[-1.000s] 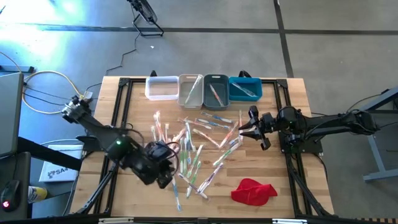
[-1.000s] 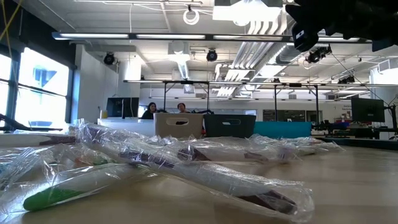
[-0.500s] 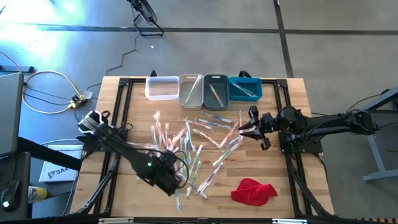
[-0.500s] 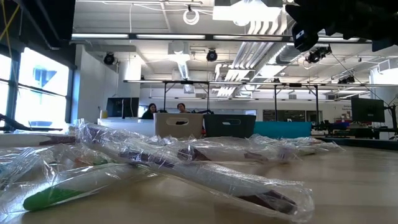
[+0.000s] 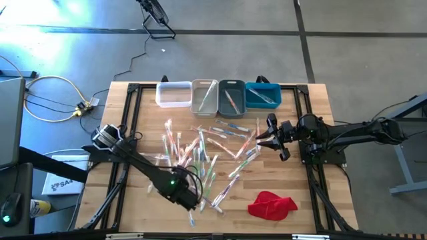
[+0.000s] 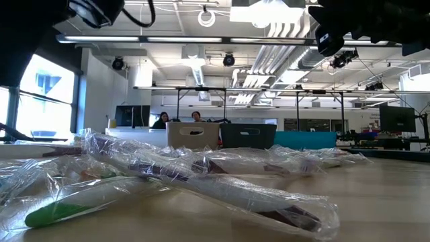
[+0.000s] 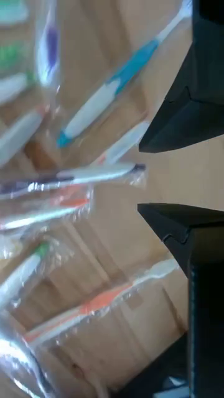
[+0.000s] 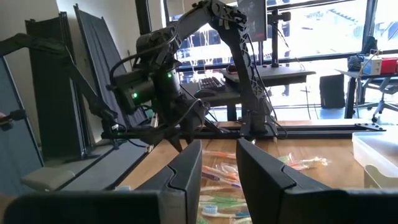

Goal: Pick & Place Toothbrushes
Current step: Put the purple toothbrush into the transparent bin

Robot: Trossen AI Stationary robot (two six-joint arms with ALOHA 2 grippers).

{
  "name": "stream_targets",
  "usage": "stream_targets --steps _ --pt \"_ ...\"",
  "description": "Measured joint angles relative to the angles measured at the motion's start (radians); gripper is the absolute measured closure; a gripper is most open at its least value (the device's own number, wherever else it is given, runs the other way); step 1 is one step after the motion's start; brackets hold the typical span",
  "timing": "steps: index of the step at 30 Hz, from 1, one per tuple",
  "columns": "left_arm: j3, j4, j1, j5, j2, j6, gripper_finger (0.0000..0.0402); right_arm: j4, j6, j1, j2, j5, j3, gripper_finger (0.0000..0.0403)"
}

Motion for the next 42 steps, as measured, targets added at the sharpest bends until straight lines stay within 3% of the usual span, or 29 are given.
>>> stream_targets --steps 18,27,42 --pt "-0.121 0.118 0.007 0.068 0.002 0.001 0.0264 -0.008 0.000 0.000 0.000 0.003 0.000 0.0310" --pt "-0.173 0.282 0.039 0.074 0.001 0.078 0.0264 -0.008 0.000 0.000 0.000 0.004 0.000 0.0310" --pt "-0.196 0.258 0.045 0.081 0.001 0.073 0.0264 -0.012 -0.005 0.000 0.000 0.004 0.000 0.0310"
